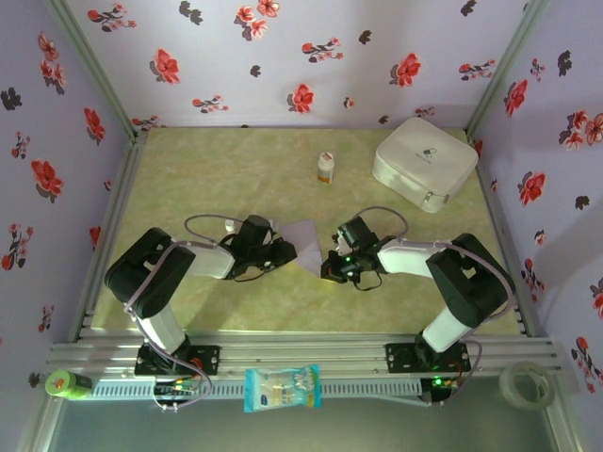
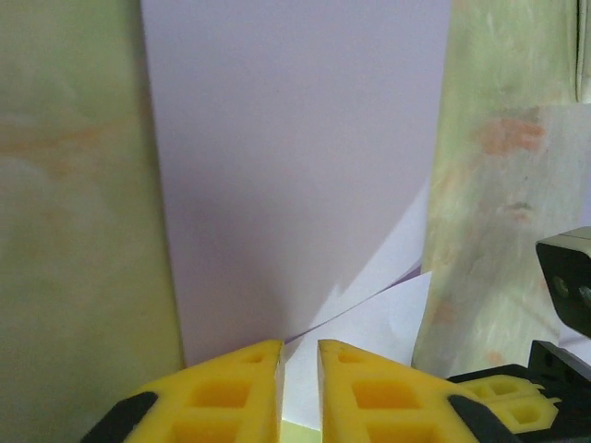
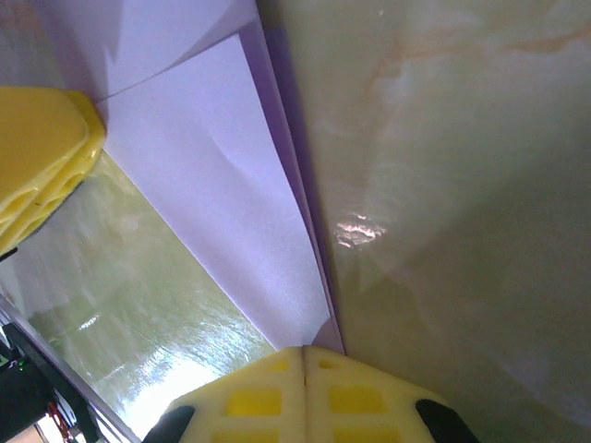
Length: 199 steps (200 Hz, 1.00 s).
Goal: Fold a paper plane with a square sheet of paper (pick it up from the middle)
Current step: Third fold the triangle at the center of the table, then fourth fold the wing at the center of the table.
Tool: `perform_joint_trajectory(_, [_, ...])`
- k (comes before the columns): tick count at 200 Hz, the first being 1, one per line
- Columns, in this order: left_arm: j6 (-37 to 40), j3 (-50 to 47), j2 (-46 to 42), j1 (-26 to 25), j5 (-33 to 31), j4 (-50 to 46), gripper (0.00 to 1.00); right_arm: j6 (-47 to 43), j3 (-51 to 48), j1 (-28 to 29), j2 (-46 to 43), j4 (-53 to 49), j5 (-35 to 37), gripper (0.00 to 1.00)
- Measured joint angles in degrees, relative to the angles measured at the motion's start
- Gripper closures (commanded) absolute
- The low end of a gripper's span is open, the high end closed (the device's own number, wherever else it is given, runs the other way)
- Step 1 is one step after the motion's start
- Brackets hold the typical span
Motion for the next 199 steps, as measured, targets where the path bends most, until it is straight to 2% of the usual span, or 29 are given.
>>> perform_joint_trajectory(65, [3.1, 1.8, -3.3, 1.9, -3.5, -10.7, 0.81, 0.2, -1.6, -0.1, -0.5, 2.8, -1.3, 1.00])
perform_joint_trajectory(105, [4.3, 3.6, -10.4, 2.4, -5.4, -19.0, 0.79, 3.1, -5.7, 0.3, -2.1, 9.4, -4.6, 0.98])
perform_joint_trajectory(126, [4.3, 4.2, -13.4, 2.4, -5.6, -19.9, 0.78, 5.0, -7.9, 0.7, -4.1, 13.8, -7.5, 0.94])
perform_joint_trajectory(139, [4.3, 4.2, -13.9, 2.4, -5.6, -20.1, 0.78, 5.2, -7.8, 0.2, -6.2, 14.3, -7.9, 0.88])
perform_joint_trajectory(155, [4.0, 4.0, -14.0, 2.4, -5.5, -20.2, 0.75, 4.0, -6.3, -1.7, -8.3, 12.2, -6.5, 0.83])
perform_joint_trajectory(172, [3.2, 3.5, -13.9, 2.4, -4.9, -19.6, 0.72, 1.6, -3.7, -3.6, -8.8, 9.2, -4.0, 0.73])
perform_joint_trajectory(199, [0.7, 2.4, -12.3, 2.5, -2.2, -16.6, 0.70, -1.6, 0.4, -4.7, -7.4, 4.6, -0.6, 0.68])
